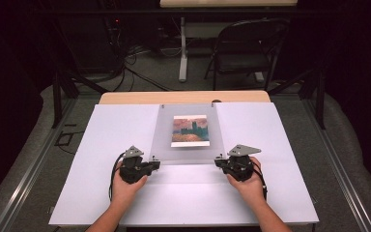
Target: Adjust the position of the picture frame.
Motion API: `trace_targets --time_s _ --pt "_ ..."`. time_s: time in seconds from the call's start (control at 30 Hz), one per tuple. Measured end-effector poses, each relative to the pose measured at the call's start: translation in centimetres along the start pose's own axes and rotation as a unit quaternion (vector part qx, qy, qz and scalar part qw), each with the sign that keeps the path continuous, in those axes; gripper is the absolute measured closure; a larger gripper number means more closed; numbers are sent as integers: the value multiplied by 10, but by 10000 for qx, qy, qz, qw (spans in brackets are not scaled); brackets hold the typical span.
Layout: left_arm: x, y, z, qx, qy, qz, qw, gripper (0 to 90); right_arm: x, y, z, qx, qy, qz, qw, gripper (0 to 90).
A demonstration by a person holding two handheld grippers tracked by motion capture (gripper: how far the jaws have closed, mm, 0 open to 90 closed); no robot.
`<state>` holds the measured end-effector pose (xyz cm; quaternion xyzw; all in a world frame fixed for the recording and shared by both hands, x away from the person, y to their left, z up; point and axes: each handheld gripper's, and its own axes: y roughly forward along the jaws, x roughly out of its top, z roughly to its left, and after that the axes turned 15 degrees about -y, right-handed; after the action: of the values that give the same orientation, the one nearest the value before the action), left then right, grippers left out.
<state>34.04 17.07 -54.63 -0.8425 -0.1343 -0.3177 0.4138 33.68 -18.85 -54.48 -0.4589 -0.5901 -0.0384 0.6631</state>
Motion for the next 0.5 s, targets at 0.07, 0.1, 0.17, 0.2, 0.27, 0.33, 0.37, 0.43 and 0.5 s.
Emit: trace_targets --time_s 0.07,0.1,0.17,0.2,0.27,0.33,0.37,0.43,0.5 --pt "1 2 0 30 24 4 10000 848 0 4 -3 -15 32 20 10000 851" --pt "1 3 0 31 43 17 10000 848 -1 4 -4 -34 33 30 10000 852" --pt "3 6 -1 26 73 32 10000 849 -1 5 -7 -53 82 41 9999 852" --pt "3 7 -1 38 70 30 10000 849 -1 6 -8 -65 116 37 9999 853" --pt "4 9 0 43 82 24 10000 849 -1 7 -10 -72 108 56 9999 853" --pt "5 9 1 75 48 24 10000 848 -1 9 -11 -85 108 28 9999 853" --pt "5 10 2 95 29 16 9999 847 -1 10 -11 -68 105 40 9999 853" --pt "6 9 4 123 -10 3 9999 846 -1 12 -10 -42 94 61 9999 853" --pt "6 9 6 125 -47 12 9999 844 0 13 -8 -35 81 78 9999 853"
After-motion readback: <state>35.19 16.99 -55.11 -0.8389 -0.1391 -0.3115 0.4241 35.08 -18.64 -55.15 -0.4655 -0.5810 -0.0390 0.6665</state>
